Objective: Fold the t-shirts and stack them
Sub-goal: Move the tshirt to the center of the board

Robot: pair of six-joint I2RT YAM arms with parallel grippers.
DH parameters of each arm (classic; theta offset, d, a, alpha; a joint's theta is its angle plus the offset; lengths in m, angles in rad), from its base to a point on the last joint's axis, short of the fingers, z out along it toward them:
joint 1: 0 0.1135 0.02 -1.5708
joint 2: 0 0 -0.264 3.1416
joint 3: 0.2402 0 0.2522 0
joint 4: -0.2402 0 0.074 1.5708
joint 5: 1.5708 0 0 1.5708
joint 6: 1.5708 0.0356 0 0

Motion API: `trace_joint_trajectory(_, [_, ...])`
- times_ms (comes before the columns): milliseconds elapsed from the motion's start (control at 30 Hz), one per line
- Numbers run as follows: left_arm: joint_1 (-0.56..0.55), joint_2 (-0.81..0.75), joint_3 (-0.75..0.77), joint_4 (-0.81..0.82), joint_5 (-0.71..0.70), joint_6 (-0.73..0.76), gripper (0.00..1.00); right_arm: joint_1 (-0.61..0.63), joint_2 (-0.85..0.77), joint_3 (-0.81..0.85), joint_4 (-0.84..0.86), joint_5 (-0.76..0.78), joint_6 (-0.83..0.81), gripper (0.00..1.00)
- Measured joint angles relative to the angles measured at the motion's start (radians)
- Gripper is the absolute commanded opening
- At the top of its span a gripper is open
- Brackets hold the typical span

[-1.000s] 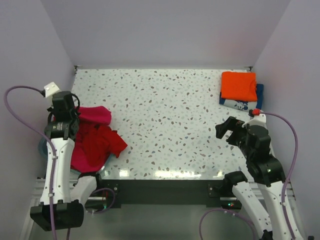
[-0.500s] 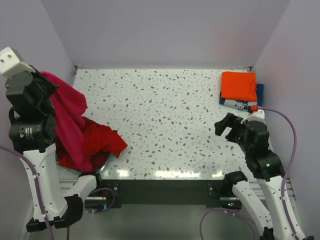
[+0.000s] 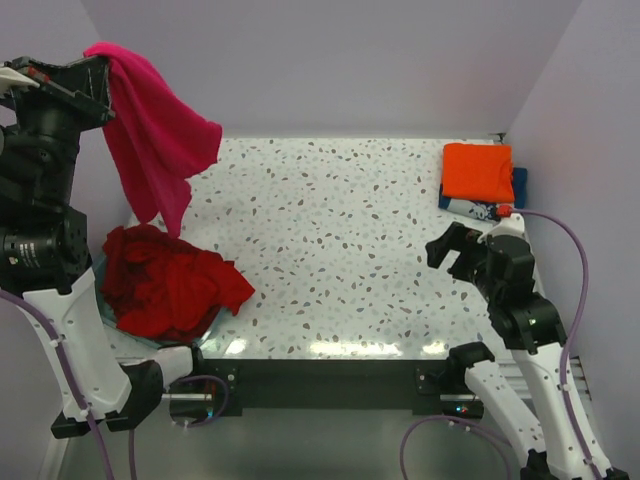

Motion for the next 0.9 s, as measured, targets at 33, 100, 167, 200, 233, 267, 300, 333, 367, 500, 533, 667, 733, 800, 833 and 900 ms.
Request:
trace_joint_trajectory(33, [0.0, 0.003, -0.002, 0.042, 0.04, -0.046, 0.0, 0.0, 0.002, 0.0, 0.003, 0.0, 0.0, 0.99])
trace_joint_trajectory(100, [0.0, 0.012, -0.007, 0.122, 0.098, -0.12, 0.0, 0.0, 0.006, 0.0, 0.005, 0.0, 0.0, 0.99])
trace_joint_trajectory(167, [0.0, 0.031, -0.012, 0.203, 0.159, -0.198, 0.0, 0.0, 0.01, 0.0, 0.009, 0.0, 0.0, 0.99])
trace_joint_trajectory(200, [0.0, 0.039, -0.019, 0.244, 0.183, -0.234, 0.0, 0.0, 0.011, 0.0, 0.011, 0.0, 0.0, 0.99])
trace_joint_trajectory(233, [-0.001, 0.045, -0.031, 0.284, 0.206, -0.269, 0.0, 0.0, 0.013, 0.0, 0.011, 0.0, 0.0, 0.99])
trace_joint_trajectory(267, [-0.005, 0.051, -0.04, 0.317, 0.221, -0.297, 0.0, 0.0, 0.015, 0.002, 0.011, 0.0, 0.001, 0.99])
trace_joint_trajectory(300, [-0.023, 0.061, -0.045, 0.337, 0.225, -0.311, 0.0, 0.0, 0.017, 0.004, 0.012, 0.0, 0.0, 0.99])
trace_joint_trajectory(333, [-0.064, 0.077, -0.045, 0.349, 0.215, -0.318, 0.0, 0.0, 0.02, 0.007, 0.011, 0.0, 0.001, 0.99])
trace_joint_trajectory(367, [-0.121, 0.095, -0.041, 0.354, 0.186, -0.314, 0.0, 0.0, 0.023, 0.01, 0.012, 0.0, 0.001, 0.99])
trace_joint_trajectory(500, [-0.43, 0.226, 0.039, 0.323, 0.071, -0.222, 0.0, 0.0, 0.031, 0.023, 0.012, 0.0, 0.001, 0.99])
trace_joint_trajectory(533, [-0.481, 0.251, 0.048, 0.319, 0.043, -0.206, 0.0, 0.0, 0.032, 0.027, 0.012, 0.0, 0.001, 0.99])
trace_joint_trajectory(667, [-0.702, 0.345, 0.022, 0.289, -0.138, -0.096, 0.0, 0.0, 0.034, 0.045, 0.01, 0.001, -0.002, 0.99])
trace_joint_trajectory(733, [-0.798, 0.387, 0.006, 0.274, -0.219, -0.052, 0.0, 0.0, 0.034, 0.055, 0.008, 0.004, -0.007, 0.99])
trace_joint_trajectory(800, [-0.873, 0.417, -0.033, 0.27, -0.291, -0.019, 0.0, 0.0, 0.035, 0.066, 0.001, 0.008, -0.011, 0.99])
trace_joint_trajectory(833, [-0.901, 0.423, -0.069, 0.271, -0.323, -0.008, 0.0, 0.0, 0.035, 0.072, -0.005, 0.01, -0.015, 0.99])
trace_joint_trajectory(900, [-0.936, 0.42, -0.172, 0.272, -0.383, 0.003, 0.17, 0.0, 0.034, 0.083, -0.016, 0.019, -0.018, 0.99])
